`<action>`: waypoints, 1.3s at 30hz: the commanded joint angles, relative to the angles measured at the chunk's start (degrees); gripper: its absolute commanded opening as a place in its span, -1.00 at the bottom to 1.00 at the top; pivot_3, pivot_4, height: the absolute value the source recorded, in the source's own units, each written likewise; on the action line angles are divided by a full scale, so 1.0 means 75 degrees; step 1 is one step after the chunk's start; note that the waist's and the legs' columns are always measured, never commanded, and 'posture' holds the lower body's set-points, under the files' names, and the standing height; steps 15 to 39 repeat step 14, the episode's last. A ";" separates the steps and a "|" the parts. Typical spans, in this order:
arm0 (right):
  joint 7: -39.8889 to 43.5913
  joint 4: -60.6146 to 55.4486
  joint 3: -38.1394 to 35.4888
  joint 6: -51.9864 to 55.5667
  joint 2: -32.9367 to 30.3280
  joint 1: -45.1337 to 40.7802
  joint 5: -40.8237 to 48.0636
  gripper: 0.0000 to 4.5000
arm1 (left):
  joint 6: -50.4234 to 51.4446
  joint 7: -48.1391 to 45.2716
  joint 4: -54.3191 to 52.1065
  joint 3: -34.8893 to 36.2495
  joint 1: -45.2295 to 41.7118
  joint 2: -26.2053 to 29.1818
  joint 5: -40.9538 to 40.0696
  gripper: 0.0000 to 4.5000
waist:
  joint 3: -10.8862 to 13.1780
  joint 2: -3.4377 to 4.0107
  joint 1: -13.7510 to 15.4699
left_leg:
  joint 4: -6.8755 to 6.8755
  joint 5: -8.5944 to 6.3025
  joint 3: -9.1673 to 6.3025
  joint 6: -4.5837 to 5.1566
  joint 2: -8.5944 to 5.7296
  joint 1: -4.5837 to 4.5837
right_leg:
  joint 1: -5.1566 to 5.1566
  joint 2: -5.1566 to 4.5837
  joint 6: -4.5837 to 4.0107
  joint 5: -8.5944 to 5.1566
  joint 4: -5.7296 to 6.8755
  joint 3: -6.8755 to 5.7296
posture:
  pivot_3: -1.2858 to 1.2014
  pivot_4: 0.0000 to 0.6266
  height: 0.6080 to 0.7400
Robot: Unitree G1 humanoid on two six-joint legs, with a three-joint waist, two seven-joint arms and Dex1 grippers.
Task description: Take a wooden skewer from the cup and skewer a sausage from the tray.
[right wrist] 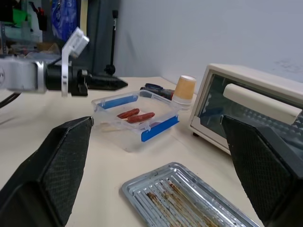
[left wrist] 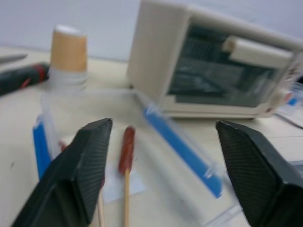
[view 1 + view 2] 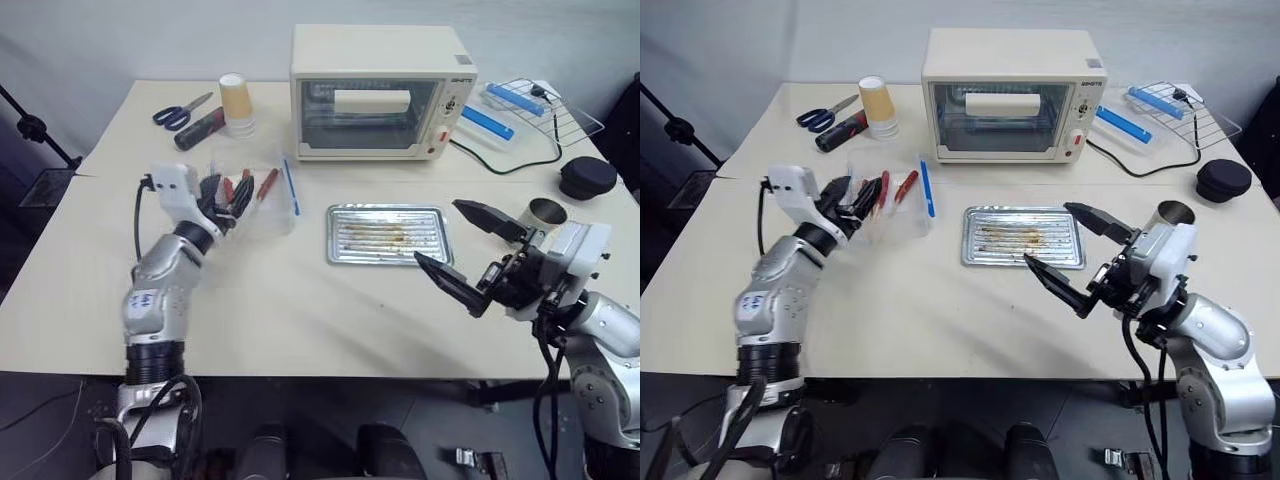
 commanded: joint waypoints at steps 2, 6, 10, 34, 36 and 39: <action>0.1706 -0.0057 -0.0239 0.0016 -0.1126 0.0618 0.0488 1.00 | -0.0906 -0.4843 -0.0565 -0.0155 0.1516 0.2715 -0.0390 0.90 | -0.0002 0.0003 -0.0150 | -0.0011 0.0000 0.0004 0.0000 0.0001 0.0002 | -0.0001 0.0000 -0.0001 -0.0001 -0.0002 0.0003 | 0.03 -0.52 1.00; 0.3073 -0.0091 0.0008 -0.0447 -0.1730 0.1532 0.0319 1.00 | -0.2380 -0.6909 0.0073 -0.0360 0.2552 0.3965 0.0078 0.90 | 0.0003 0.0012 -0.0152 | -0.0114 0.0004 0.0028 -0.0006 0.0002 0.0086 | 0.0053 0.0002 -0.0016 -0.0009 -0.0087 0.0000 | 0.03 -0.52 1.00; 0.3232 0.0288 0.0263 -0.0782 -0.1492 0.1905 -0.0032 1.00 | -0.3416 -0.7213 0.0495 -0.0414 0.3322 0.3850 0.0505 0.90 | 0.0001 0.0009 -0.0110 | -0.0121 -0.0015 -0.0002 0.0029 0.0030 0.0130 | 0.0129 -0.0014 -0.0020 -0.0011 -0.0139 -0.0015 | 0.03 -0.52 1.00; 0.2905 0.0694 0.0297 -0.1011 -0.1093 0.2001 -0.0238 1.00 | -0.3349 -0.6445 0.0429 -0.0334 0.3676 0.3347 0.0610 0.90 | 0.0001 0.0008 -0.0144 | -0.0118 -0.0027 0.0000 0.0049 0.0029 0.0131 | 0.0125 -0.0034 -0.0016 -0.0006 -0.0133 -0.0011 | 0.03 -0.52 1.00; 0.2905 0.0694 0.0297 -0.1011 -0.1093 0.2001 -0.0238 1.00 | -0.3349 -0.6445 0.0429 -0.0334 0.3676 0.3347 0.0610 0.90 | 0.0001 0.0008 -0.0144 | -0.0118 -0.0027 0.0000 0.0049 0.0029 0.0131 | 0.0125 -0.0034 -0.0016 -0.0006 -0.0133 -0.0011 | 0.03 -0.52 1.00; 0.2905 0.0694 0.0297 -0.1011 -0.1093 0.2001 -0.0238 1.00 | -0.3349 -0.6445 0.0429 -0.0334 0.3676 0.3347 0.0610 0.90 | 0.0001 0.0008 -0.0144 | -0.0118 -0.0027 0.0000 0.0049 0.0029 0.0131 | 0.0125 -0.0034 -0.0016 -0.0006 -0.0133 -0.0011 | 0.03 -0.52 1.00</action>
